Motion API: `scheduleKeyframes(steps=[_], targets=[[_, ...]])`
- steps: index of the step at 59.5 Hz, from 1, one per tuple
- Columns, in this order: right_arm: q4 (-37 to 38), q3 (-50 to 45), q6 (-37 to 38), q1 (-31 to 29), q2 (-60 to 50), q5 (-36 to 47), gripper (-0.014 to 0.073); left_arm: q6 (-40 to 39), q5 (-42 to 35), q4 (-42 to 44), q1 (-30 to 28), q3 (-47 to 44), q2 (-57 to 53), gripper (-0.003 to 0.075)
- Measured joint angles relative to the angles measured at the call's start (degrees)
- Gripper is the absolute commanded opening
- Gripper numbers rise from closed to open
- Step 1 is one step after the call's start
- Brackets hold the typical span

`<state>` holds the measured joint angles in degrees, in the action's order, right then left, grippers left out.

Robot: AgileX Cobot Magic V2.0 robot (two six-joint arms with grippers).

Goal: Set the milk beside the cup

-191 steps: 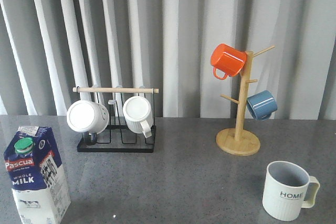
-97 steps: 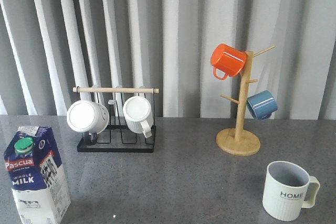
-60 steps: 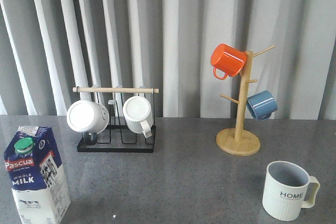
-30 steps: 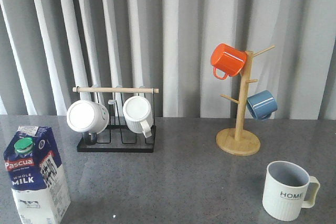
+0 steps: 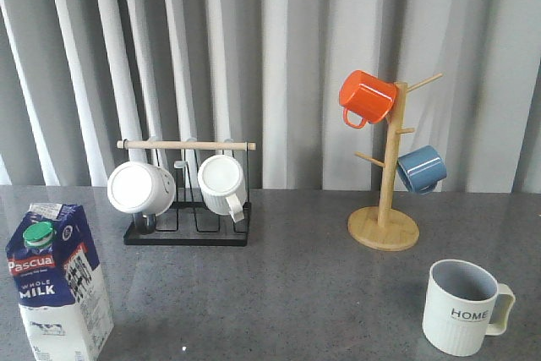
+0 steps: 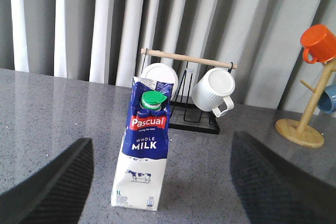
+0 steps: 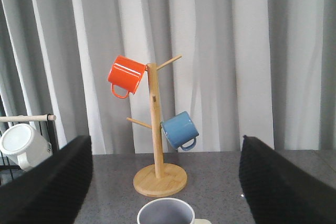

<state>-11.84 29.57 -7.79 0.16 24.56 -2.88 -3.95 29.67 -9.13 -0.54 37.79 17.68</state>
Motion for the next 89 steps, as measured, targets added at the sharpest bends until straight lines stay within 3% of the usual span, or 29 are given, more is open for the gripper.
scheduleKeyframes(steps=[14, 23, 33, 44, 78, 89], targets=[[-2.3, 1.0, 0.7, 0.0, 0.3, -0.3, 0.0542, 3.1, -0.1, 0.0, 0.0, 1.6, 4.3, 0.0573], [0.1, 11.2, -4.9, 0.0, 6.6, -6.3, 0.0540, 3.3, -0.5, 0.0, 0.0, 1.6, 4.4, 0.0573], [8.1, 19.8, -6.2, 0.0, 18.6, -13.2, 0.0502, 3.3, -0.5, 0.0, 0.0, 1.6, 4.4, 0.0573], [20.6, 17.7, 4.0, -3.5, 30.4, -19.2, 0.0482, 3.3, -0.5, 0.0, 0.0, 1.6, 4.4, 0.0573], [22.0, 13.4, 7.4, -4.7, 48.8, -10.6, 0.0477, 3.3, 0.4, 0.4, 0.0, 1.6, 4.4, 0.0573], [22.0, 13.4, 7.8, -8.8, 53.4, -7.1, 0.0472, 3.3, 0.4, 0.4, 0.0, 1.6, 4.4, 0.0573]])
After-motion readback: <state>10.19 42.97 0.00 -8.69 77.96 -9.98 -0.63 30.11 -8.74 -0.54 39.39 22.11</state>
